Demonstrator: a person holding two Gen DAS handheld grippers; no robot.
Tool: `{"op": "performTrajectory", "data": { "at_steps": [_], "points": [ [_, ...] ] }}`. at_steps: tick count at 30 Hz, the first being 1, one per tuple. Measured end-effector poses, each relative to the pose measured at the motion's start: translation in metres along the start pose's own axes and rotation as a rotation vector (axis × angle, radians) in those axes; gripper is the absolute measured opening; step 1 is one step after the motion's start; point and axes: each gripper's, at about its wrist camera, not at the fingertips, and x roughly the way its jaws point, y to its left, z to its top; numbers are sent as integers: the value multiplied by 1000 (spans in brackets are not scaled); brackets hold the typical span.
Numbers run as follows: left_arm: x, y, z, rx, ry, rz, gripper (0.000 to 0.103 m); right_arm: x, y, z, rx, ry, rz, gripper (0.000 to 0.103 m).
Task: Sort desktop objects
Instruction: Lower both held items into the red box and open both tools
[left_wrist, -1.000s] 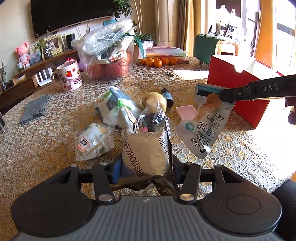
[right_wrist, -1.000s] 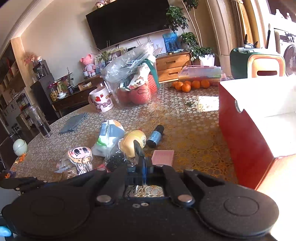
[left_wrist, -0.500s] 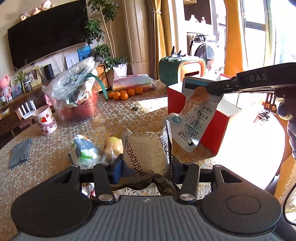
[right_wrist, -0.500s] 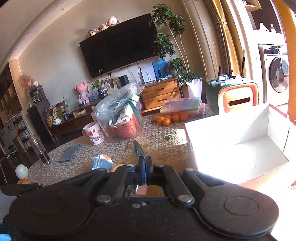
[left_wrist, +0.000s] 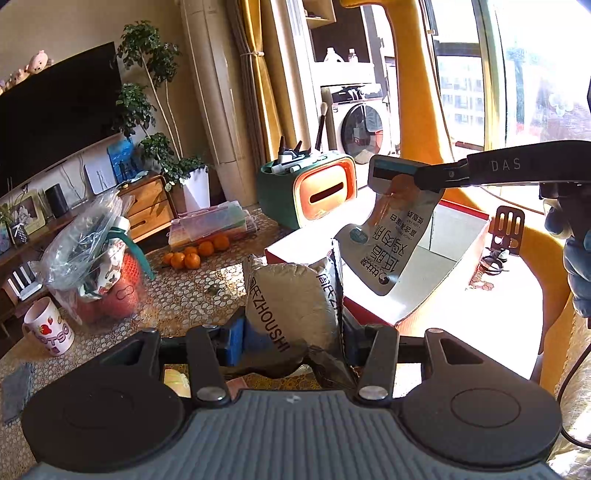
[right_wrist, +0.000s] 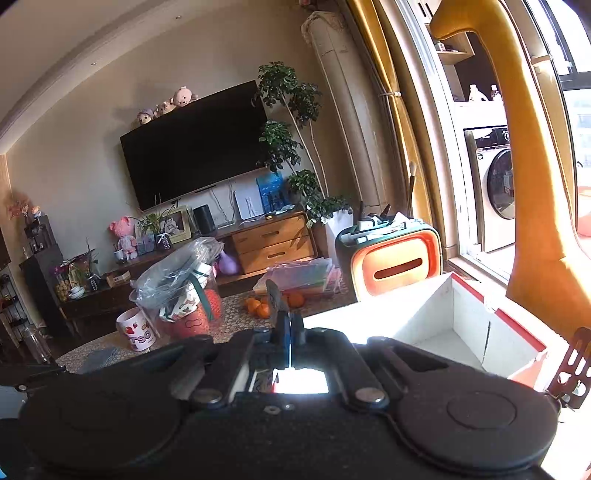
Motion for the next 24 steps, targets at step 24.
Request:
{"op": "performTrajectory", "data": {
  "at_steps": [24],
  "points": [
    [155, -77, 62, 213, 173, -119, 49, 46, -100, -15, 49, 102, -246, 1]
  ]
}}
